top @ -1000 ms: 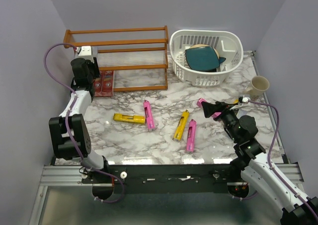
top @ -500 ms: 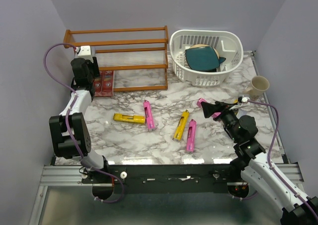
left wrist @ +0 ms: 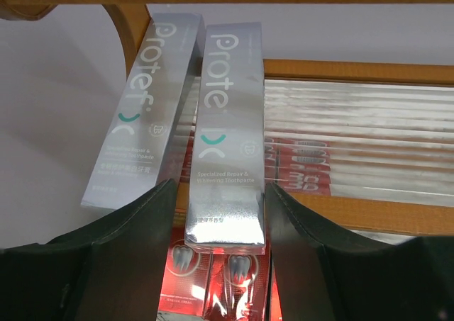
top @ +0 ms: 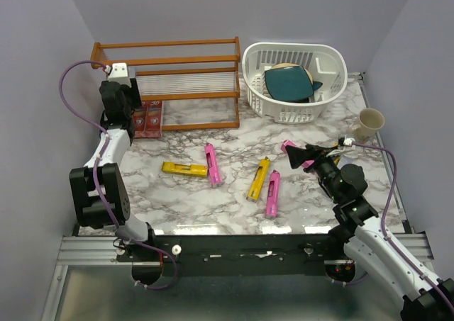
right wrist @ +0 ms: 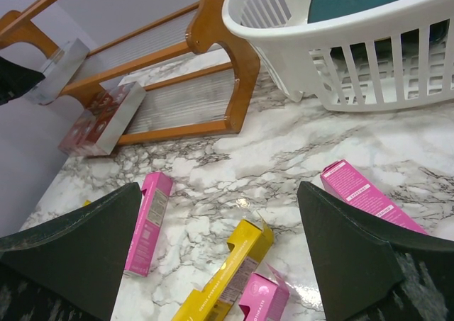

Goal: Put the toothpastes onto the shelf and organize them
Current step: Place the toothpaste on the shelf, then pick up the toothpaste from the center of the board.

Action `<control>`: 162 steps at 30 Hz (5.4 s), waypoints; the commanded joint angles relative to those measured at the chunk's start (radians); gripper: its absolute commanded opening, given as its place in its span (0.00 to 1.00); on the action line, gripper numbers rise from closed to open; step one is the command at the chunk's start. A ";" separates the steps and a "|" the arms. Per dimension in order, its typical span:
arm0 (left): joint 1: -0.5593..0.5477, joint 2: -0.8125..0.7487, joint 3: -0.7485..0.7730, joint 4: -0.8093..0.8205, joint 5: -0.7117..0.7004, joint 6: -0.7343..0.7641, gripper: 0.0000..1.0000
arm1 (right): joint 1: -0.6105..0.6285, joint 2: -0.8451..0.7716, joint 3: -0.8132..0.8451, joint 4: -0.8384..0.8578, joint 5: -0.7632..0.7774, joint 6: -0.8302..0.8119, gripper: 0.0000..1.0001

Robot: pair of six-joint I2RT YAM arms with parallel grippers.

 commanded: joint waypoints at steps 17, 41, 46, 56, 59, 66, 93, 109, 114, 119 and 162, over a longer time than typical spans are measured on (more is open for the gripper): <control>-0.084 -0.069 -0.019 0.012 0.011 -0.094 0.65 | -0.003 0.005 -0.013 0.026 -0.019 -0.016 1.00; -0.128 0.084 0.084 -0.109 -0.166 -0.024 0.59 | -0.003 0.017 -0.013 0.029 -0.021 -0.016 1.00; -0.124 0.087 0.081 -0.084 -0.196 -0.035 0.59 | -0.003 0.017 -0.014 0.034 -0.022 -0.016 1.00; -0.131 0.109 0.102 0.024 -0.061 -0.107 0.59 | -0.003 0.034 -0.013 0.040 -0.029 -0.013 1.00; -0.139 0.135 0.116 0.047 -0.067 -0.084 0.59 | -0.003 0.040 -0.011 0.039 -0.029 -0.016 1.00; -0.140 0.207 0.171 0.032 -0.084 -0.067 0.59 | -0.003 0.059 -0.007 0.040 -0.032 -0.017 1.00; -0.142 0.216 0.190 0.069 -0.257 -0.079 0.60 | -0.003 0.057 0.001 0.031 -0.041 -0.019 1.00; -0.145 -0.119 0.024 -0.172 -0.255 -0.251 0.63 | -0.003 0.020 -0.014 0.037 -0.035 -0.014 1.00; -0.116 -0.179 0.007 -0.317 -0.234 -0.389 0.68 | -0.004 0.005 -0.016 0.031 -0.032 -0.014 1.00; -0.070 -0.173 0.045 -0.431 -0.173 -0.475 0.71 | -0.003 0.002 -0.014 0.031 -0.036 -0.014 1.00; 0.027 0.028 0.209 -0.364 -0.053 -0.591 0.72 | -0.003 0.022 -0.011 0.035 -0.041 -0.017 1.00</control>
